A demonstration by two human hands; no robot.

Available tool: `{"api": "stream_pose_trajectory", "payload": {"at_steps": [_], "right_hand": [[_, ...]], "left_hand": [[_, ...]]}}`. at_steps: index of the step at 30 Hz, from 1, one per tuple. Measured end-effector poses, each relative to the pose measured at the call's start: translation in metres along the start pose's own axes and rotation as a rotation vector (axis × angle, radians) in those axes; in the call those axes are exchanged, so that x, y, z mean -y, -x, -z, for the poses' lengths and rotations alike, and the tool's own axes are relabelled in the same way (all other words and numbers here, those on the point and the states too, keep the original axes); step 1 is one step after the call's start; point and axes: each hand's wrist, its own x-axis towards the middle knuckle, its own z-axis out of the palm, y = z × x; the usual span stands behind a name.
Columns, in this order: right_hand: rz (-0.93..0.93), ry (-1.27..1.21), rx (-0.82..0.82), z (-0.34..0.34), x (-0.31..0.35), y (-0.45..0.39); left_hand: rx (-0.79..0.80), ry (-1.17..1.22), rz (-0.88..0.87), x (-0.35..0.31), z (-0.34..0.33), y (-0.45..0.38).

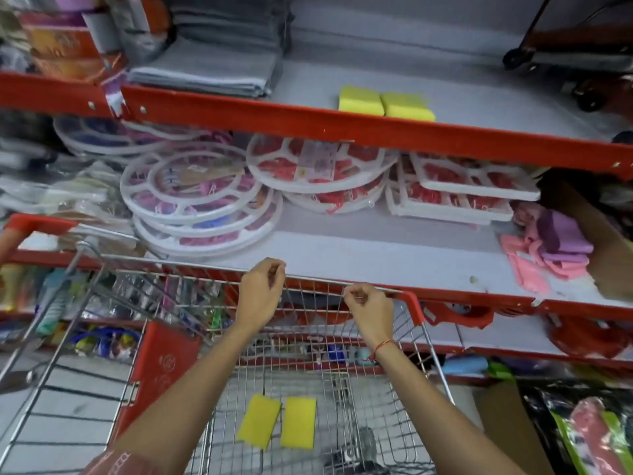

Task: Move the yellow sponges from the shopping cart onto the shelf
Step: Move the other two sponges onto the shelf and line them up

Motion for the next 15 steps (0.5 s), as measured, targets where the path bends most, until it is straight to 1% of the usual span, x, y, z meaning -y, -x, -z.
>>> {"api": "stream_pose_trajectory", "payload": {"at_steps": [6,9,12,14,15], "right_hand": [[-0.211,0.087,0.207,-0.034,-0.046,0.024],[-0.339,0.090,0.313,-0.055,-0.076,0.041],[-0.483,0.115,0.392,-0.071,-0.099,0.052],[-0.578,0.153,0.516,-0.082,-0.118,0.057],[-0.618,0.161,0.553,-0.087,-0.128,0.061]], "left_hand": [[0.144,-0.101,0.263,0.056,-0.025,0.050],[0.252,-0.175,0.421,0.088,-0.039,0.082],[0.340,-0.151,0.608,0.113,-0.052,0.106],[0.398,-0.176,0.724,0.133,-0.061,0.120],[0.432,-0.202,0.765,0.143,-0.066,0.127]]}}
